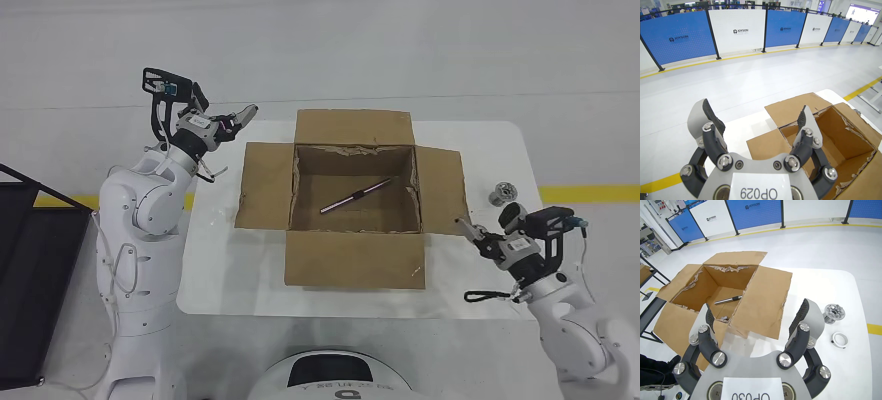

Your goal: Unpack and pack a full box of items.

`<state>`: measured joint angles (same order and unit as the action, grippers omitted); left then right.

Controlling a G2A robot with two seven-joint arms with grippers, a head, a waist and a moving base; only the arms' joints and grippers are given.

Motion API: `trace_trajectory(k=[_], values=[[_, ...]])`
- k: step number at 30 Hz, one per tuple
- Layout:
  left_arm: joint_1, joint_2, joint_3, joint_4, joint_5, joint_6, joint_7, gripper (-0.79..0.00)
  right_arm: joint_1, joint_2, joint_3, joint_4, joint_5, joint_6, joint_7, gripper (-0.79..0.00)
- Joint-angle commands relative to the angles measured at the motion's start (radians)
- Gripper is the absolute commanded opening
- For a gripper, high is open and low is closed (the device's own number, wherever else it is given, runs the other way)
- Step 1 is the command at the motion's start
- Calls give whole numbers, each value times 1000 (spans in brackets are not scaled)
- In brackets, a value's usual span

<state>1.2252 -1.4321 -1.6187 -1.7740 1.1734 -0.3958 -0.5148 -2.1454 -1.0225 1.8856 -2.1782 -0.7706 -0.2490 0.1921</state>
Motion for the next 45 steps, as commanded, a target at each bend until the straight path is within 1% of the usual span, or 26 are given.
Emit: trace_trajectory(k=[1,2,4,6,9,12,14,15,16,17,25,26,27,28,29,30,32,35,36,40,45], values=[[0,0,-1,0,-1,0,0,0,27,-1,-6,-36,52,-58,-51,0],[0,0,-1,0,-1,0,0,0,44,2,-3,-42,34,-101,-25,0],[0,0,-1,0,-1,0,0,0,100,12,-13,-100,-56,-86,130,0],[0,0,-1,0,-1,0,0,0,193,20,-70,-146,-71,-93,265,0],[0,0,-1,0,-1,0,0,0,351,29,-183,-142,-54,-73,462,0],[0,0,-1,0,-1,0,0,0,545,28,-335,-70,-51,3,630,0],[0,0,-1,0,-1,0,0,0,676,20,-444,5,-58,70,703,0],[0,0,-1,0,-1,0,0,0,732,14,-496,41,-57,106,735,0],[0,0,-1,0,-1,0,0,0,783,8,-540,85,-43,167,785,0],[0,0,-1,0,-1,0,0,0,818,3,-565,101,-29,205,825,0],[0,0,-1,0,-1,0,0,0,818,3,-568,99,-31,200,821,0],[0,0,-1,0,-1,0,0,0,829,3,-599,110,-72,190,839,0],[0,0,-1,0,-1,0,0,0,868,-1,-649,142,-130,214,899,0],[0,0,-1,0,-1,0,0,0,930,-11,-706,185,-160,271,969,0],[0,0,-1,0,-1,0,0,0,1000,-24,-776,228,-164,301,1016,0],[0,0,-1,0,-1,0,0,0,1071,-39,-840,281,-149,308,1058,0],[0,0,-1,0,-1,0,0,0,1198,-73,-937,413,-123,370,1090,0],[0,0,-1,0,-1,0,0,0,1335,-123,-1059,581,-86,440,1114,0],[0,0,-1,0,-1,0,0,0,1365,-137,-1092,628,-75,452,1127,0],[0,0,-1,0,-1,0,0,0,1451,-182,-1193,778,-47,445,1206,0],[0,0,-1,0,-1,0,0,0,1496,-230,-1273,911,-13,452,1200,0]])
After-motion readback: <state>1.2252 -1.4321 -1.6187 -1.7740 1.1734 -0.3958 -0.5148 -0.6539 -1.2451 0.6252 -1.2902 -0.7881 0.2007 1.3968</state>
